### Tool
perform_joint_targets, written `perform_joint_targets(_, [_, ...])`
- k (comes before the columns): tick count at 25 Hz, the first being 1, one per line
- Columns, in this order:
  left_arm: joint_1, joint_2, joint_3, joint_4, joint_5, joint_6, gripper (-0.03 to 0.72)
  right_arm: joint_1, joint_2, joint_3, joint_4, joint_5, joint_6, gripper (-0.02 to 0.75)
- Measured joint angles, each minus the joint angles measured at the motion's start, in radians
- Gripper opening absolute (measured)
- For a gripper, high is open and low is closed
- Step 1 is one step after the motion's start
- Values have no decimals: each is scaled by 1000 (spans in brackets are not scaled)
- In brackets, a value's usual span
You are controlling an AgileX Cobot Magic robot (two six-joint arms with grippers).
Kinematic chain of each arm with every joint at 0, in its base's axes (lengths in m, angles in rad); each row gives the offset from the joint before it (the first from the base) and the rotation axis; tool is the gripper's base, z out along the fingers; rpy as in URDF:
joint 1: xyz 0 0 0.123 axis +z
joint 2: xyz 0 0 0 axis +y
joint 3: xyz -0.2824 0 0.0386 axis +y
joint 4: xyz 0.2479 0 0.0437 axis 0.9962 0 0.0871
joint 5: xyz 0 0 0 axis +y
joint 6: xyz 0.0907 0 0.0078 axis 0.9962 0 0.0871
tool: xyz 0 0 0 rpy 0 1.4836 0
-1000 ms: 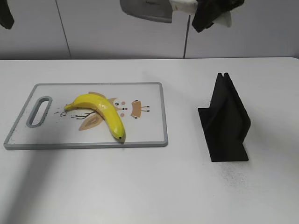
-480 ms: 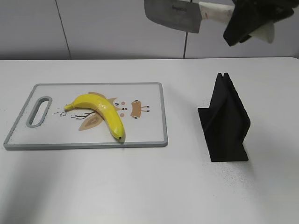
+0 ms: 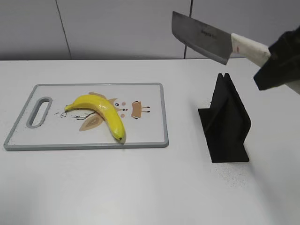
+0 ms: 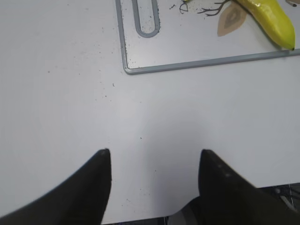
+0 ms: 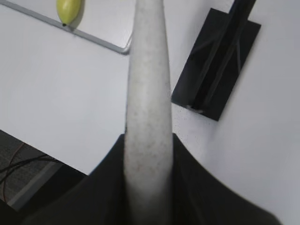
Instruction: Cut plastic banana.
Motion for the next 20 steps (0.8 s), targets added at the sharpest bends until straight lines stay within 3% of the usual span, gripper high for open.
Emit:
perform_joint_targets(7, [0,-287,150,0,3,-5,579,0,-153,167,-30,-22,82,164])
perform_joint_targets(20, [0,-785,343,3,3,-5,579,0,-400,326,-84,-54,267,164])
